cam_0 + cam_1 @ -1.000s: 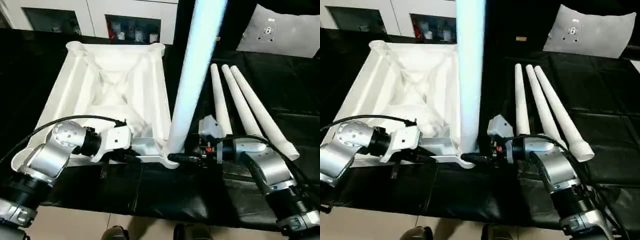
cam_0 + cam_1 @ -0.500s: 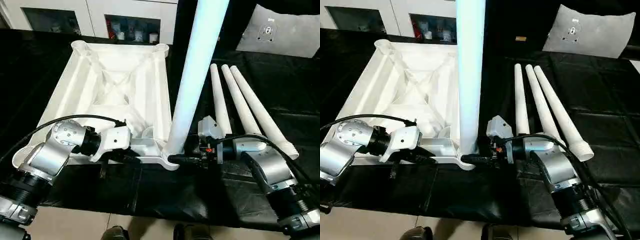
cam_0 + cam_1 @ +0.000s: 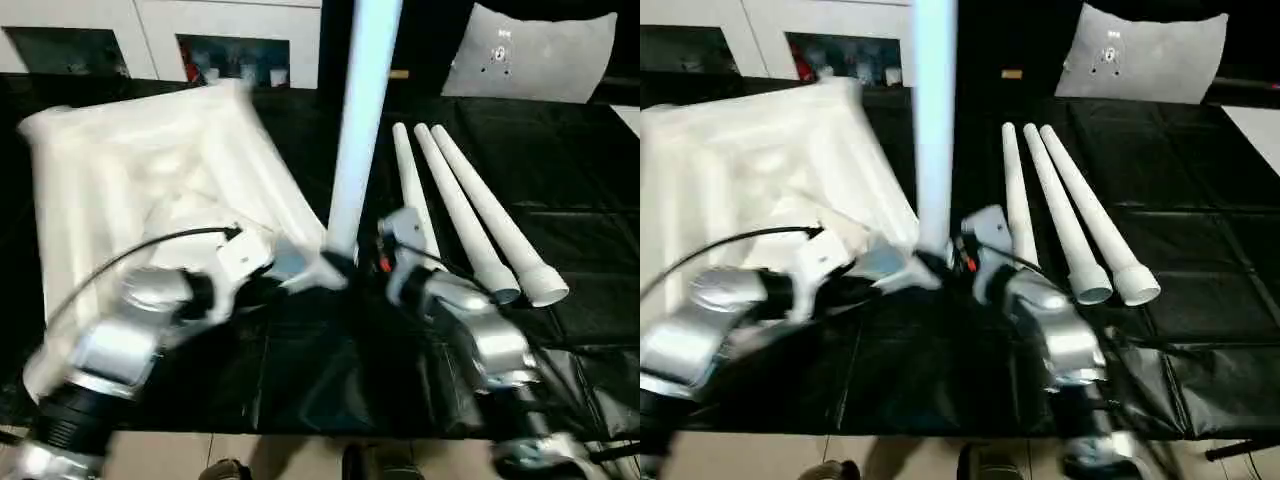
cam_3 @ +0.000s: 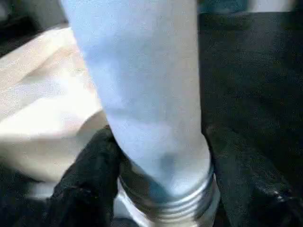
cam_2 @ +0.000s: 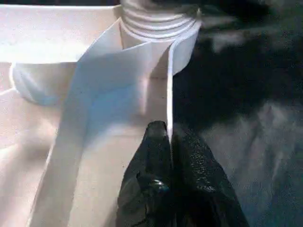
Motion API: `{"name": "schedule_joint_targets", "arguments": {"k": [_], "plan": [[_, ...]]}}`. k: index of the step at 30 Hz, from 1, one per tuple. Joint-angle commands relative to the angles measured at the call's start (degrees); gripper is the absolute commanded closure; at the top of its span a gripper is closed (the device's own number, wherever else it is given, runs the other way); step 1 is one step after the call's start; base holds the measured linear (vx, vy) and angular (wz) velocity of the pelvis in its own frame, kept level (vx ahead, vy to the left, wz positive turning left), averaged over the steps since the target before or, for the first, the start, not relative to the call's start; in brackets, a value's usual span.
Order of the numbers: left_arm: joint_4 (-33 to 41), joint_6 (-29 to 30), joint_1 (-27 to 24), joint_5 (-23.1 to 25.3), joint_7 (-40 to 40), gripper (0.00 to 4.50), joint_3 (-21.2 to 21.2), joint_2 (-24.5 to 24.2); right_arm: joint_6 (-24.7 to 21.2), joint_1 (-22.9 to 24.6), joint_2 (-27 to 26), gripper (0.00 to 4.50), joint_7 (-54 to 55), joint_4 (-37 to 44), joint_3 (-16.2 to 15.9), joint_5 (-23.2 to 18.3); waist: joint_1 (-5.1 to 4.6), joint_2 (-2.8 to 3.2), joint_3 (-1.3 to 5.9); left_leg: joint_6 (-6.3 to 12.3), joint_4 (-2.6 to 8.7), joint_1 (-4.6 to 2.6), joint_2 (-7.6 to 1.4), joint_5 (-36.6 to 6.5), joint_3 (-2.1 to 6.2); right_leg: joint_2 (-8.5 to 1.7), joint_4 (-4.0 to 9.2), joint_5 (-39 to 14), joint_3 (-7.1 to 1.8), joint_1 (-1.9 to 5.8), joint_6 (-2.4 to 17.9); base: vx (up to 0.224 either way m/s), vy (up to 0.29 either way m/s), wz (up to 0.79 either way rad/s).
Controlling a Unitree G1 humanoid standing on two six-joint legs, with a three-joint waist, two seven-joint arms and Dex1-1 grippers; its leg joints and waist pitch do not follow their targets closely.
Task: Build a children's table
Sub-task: Rotate leg to tighten, then rotate table base
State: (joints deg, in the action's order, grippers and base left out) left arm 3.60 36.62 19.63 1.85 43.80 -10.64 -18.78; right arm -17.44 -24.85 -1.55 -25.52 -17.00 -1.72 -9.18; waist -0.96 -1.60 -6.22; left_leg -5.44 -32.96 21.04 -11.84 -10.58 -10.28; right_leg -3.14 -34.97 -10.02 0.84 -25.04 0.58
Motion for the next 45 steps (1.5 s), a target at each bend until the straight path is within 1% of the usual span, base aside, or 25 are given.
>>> {"name": "schedule_joint_targets", "arguments": {"k": [1, 2, 4, 6, 7, 8, 10, 11, 12, 13, 17, 20, 21, 22, 24, 25, 26, 29, 32, 35, 39, 41, 42, 43, 45], "plan": [[0.9, -1.1, 4.7, 0.0, -10.1, 4.5, -0.9, 8.4, -2.7, -0.9, -6.5, 2.0, 4.8, -4.9, -2.8, -2.4, 0.32, -0.03, 3.06, 0.46, 3.62, -0.28, -0.52, -11.2, -0.11, -2.52, 4.67, -14.1, -2.0, 2.82, 10.4, 0.0, 0.0, 0.0], [0.0, -1.6, 5.4, 0.1, -11.3, 4.5, -1.2, 9.7, -2.5, -1.4, -7.1, 2.0, 5.8, -5.5, -2.3, -2.4, 0.48, 0.05, 3.09, 0.7, 3.58, -0.31, -0.38, -10.8, -0.19, -2.47, 4.67, -13.5, -2.01, 2.8, 10.2, 0.0, 0.0, 0.0], [-1.0, -2.8, 6.7, 0.7, -12.3, 4.5, -2.0, 10.8, -1.3, -1.9, -7.5, 2.0, 6.9, -6.3, -1.8, -1.4, 1.25, 0.24, 3.41, 1.47, 3.44, -0.22, -0.29, -8.2, -0.23, -2.36, 4.11, -8.0, -1.95, 3.12, 10.1, 0.0, 0.0, 0.0], [-1.1, -3.5, 7.2, 0.9, -10.5, 4.5, -2.9, 10.1, -0.3, -1.9, -7.3, 2.0, 6.9, -6.4, -0.9, -1.1, 1.53, 0.2, 3.54, 2.3, 3.3, -0.1, -0.22, -5.8, -0.34, -2.34, 3.63, -2.7, -1.93, 3.36, 10.9, 0.0, 0.0, 0.0], [-1.0, -4.0, 7.1, 0.9, -9.3, 4.5, -3.3, 9.4, -0.3, -1.6, -6.8, 2.0, 6.5, -6.0, -0.7, -1.0, 1.66, 0.52, 3.64, 2.8, 3.28, -0.07, -0.2, -5.0, -0.31, -2.38, 3.4, -0.4, -1.89, 3.61, 11.5, 0.0, 0.0, 0.0], [-1.0, -4.0, 7.1, 0.9, -9.3, 4.5, -3.3, 9.4, -0.3, -1.6, -6.8, 2.0, 6.5, -6.0, -0.7, -1.0, 1.67, 0.31, 3.53, 3.21, 3.31, -0.01, -0.18, -5.1, -0.36, -2.39, 3.47, 0.1, -1.85, 3.66, 11.9, 0.0, 0.0, 0.0], [-0.7, -3.8, 6.7, 1.0, -8.7, 4.5, -3.7, 8.7, -0.4, -1.3, -6.4, 1.46, 6.4, -5.6, -0.3, -0.9, 1.7, 0.31, 3.44, 3.19, 3.38, -0.09, -0.26, -6.3, -0.39, -2.51, 3.66, -1.8, -1.85, 3.67, 11.9, 0.0, 0.0, 0.0], [-0.5, -3.5, 6.5, 1.4, -8.5, 4.5, -3.7, 8.6, -0.2, -1.3, -6.3, 1.32, 6.4, -5.6, -0.1, -0.8, 1.76, 0.56, 3.4, 3.06, 3.42, -0.14, -0.29, -6.7, -0.36, -2.57, 3.72, -2.6, -1.86, 3.62, 11.9, 0.0, 0.0, 0.0], [-0.3, -3.2, 6.2, 1.8, -8.4, 4.5, -3.7, 8.5, -0.1, -1.3, -6.1, 1.32, 6.6, -5.6, 0.1, -0.6, 1.64, 0.54, 3.33, 2.71, 3.5, -0.13, -0.33, -7.9, -0.38, -2.55, 3.96, -4.4, -1.86, 3.59, 11.6, 0.0, 0.0, 0.0], [-0.4, -3.2, 6.0, 2.0, -8.1, 4.5, -3.8, 8.2, 0.4, -1.2, -5.8, 1.3, 6.8, -5.4, 0.4, -0.5, 1.7, 0.9, 3.34, 2.23, 3.59, -0.15, -0.4, -8.7, -0.24, -2.68, 3.99, -5.8, -1.86, 3.59, 11.4, 0.0, 0.0, 0.0], [-2.5, -4.8, 6.6, 2.4, -8.3, 4.5, -4.6, 7.0, 3.7, -0.5, -3.3, 0.87, 5.5, -3.7, -0.3, 0.4, 1.68, 0.63, 3.41, 1.62, 3.56, -0.29, -0.4, -9.4, -0.27, -2.54, 4.14, -6.6, -1.87, 3.46, 10.9, 0.0, 0.0, 0.0], [-4.6, -6.5, 7.3, 2.9, -8.9, 4.5, -4.6, 7.0, 2.0, 1.2, -2.1, 0.56, 3.2, 0.6, 1.2, -2.5, 1.95, 0.54, 3.45, 2.11, 3.52, -0.24, -0.42, -8.5, -0.31, -2.57, 4.01, -5.6, -1.96, 3.58, 10.8, 0.0, 0.0, 0.0], [-5.4, -6.4, 7.8, 1.6, -9.2, 4.5, -3.1, 8.0, 1.2, 2.4, -0.8, 0.49, 2.0, 3.6, 2.1, -3.7, 2.1, 0.42, 3.56, 2.28, 3.5, -0.21, -0.4, -8.0, -0.29, -2.61, 3.94, -5.2, -1.93, 3.72, 10.8, 0.0, 0.0, 0.0], [-5.4, -6.4, 7.9, 0.8, -9.4, 4.06, -2.0, 8.5, 0.7, 3.1, 0.3, 0.36, 0.3, 5.7, 2.5, -4.9, 2.26, 0.33, 3.66, 2.56, 3.39, -0.28, -0.37, -7.7, -0.37, -2.54, 3.95, -4.8, -1.97, 3.82, 10.7, 0.0, 0.0, 0.0], [-5.0, -6.3, 8.0, 0.1, -9.5, 4.06, -1.2, 8.9, 0.0, 3.7, 1.4, 0.36, -1.7, 7.6, 2.8, -6.2, 2.44, 0.35, 3.83, 3.17, 3.31, -0.19, -0.43, -7.2, -0.35, -2.7, 3.86, -4.2, -1.95, 3.87, 11.2, 0.0, 0.0, 0.0], [-4.7, -6.0, 8.0, -0.4, -9.3, 3.95, -0.8, 9.0, -0.2, 3.9, 2.0, 0.12, -2.4, 8.4, 2.9, -6.7, 2.74, 0.29, 3.93, 3.55, 3.18, -0.04, -0.44, -6.2, -0.35, -2.82, 3.76, -3.0, -2.0, 4.13, 11.8, 0.0, 0.0, 0.0], [-4.5, -5.7, 8.0, -0.7, -9.2, 3.78, -0.7, 9.1, -0.3, 4.1, 2.2, 0.01, -2.7, 8.8, 3.0, -6.9, 2.77, 0.36, 3.9, 3.7, 3.19, -0.09, -0.56, -5.8, -0.38, -2.78, 3.69, -2.2, -1.99, 3.92, 12.3, 0.0, 0.0, 0.0], [-3.1, -7.5, 7.7, -2.1, -9.2, 3.52, 0.3, 9.1, -2.7, 5.1, 5.4, 0.0, -8.2, 13.0, 2.5, -10.2, 2.8, 0.01, 4.04, 4.68, 3.01, 0.15, -0.44, -5.1, -0.37, -2.7, 3.37, -0.7, -1.88, 4.38, 12.9, 0.0, 0.0, 0.0], [-1.3, -6.9, 7.1, -4.3, -7.7, 3.45, 1.7, 9.0, -5.8, 5.4, 7.7, 0.0, -12.0, 16.3, 2.5, -13.4, 2.79, 0.14, 3.93, 5.19, 2.98, 0.02, -0.43, -5.2, -0.43, -2.63, 3.58, -1.8, -1.85, 4.16, 13.0, 0.0, 0.0, 0.0], [2.0, -5.5, 4.8, -4.8, -3.7, 3.45, 1.5, 4.8, -6.4, 4.4, 9.6, 0.0, -15.4, 17.4, 2.9, -15.3, 2.83, 0.17, 4.03, 4.85, 3.0, 0.03, -0.62, -5.9, -0.32, -2.82, 3.64, -4.4, -1.81, 4.11, 12.8, 0.0, 0.0, 0.0], [7.3, -3.0, -1.2, -4.5, 1.0, 3.45, 2.8, -5.3, -6.3, 1.4, 9.9, 0.0, -16.9, 15.2, 2.7, -16.1, 2.36, 0.26, 3.98, 3.77, 3.19, -0.07, -0.6, -6.2, -0.2, -2.75, 3.56, -7.4, -1.68, 3.84, 12.1, 0.0, 0.0, 0.0], [8.4, -2.5, -2.3, -4.9, 1.8, 3.45, 3.5, -7.0, -6.3, 0.9, 10.0, 0.0, -17.1, 14.7, 2.5, -16.1, 2.35, 0.6, 3.86, 3.28, 3.18, -0.55, -0.66, -6.4, -0.44, -2.47, 3.74, -7.5, -1.76, 3.39, 12.2, 0.0, 0.0, 0.0], [9.9, -2.0, -3.8, -5.6, 3.0, 3.45, 4.6, -9.3, -6.0, 0.0, 10.0, 0.0, -17.2, 13.5, 2.2, -15.7, 2.49, -0.1, 3.92, 3.31, 3.13, -0.61, -0.72, -6.3, -0.51, -2.48, 3.71, -7.4, -1.72, 3.38, 12.3, 0.0, 0.0, 0.0], [12.7, -0.7, -5.9, -6.9, 5.0, 3.45, 6.8, -12.6, -4.8, -1.8, 10.0, 0.0, -16.9, 10.9, 1.7, -14.4, 2.66, 0.04, 3.78, 3.16, 3.36, -0.33, -0.68, -6.0, -0.36, -2.58, 3.49, -7.5, -1.69, 3.49, 12.5, 0.0, 0.0, 0.0], [14.0, -0.2, -6.8, -7.5, 5.9, 3.45, 7.6, -13.8, -4.0, -2.6, 9.9, 0.0, -16.8, 9.6, 1.7, -14.0, 2.61, 0.28, 3.67, 2.52, 3.39, -0.58, -0.69, -6.7, -0.43, -2.51, 3.51, -8.0, -1.68, 3.22, 12.5, 0.0, 0.0, 0.0]]}}
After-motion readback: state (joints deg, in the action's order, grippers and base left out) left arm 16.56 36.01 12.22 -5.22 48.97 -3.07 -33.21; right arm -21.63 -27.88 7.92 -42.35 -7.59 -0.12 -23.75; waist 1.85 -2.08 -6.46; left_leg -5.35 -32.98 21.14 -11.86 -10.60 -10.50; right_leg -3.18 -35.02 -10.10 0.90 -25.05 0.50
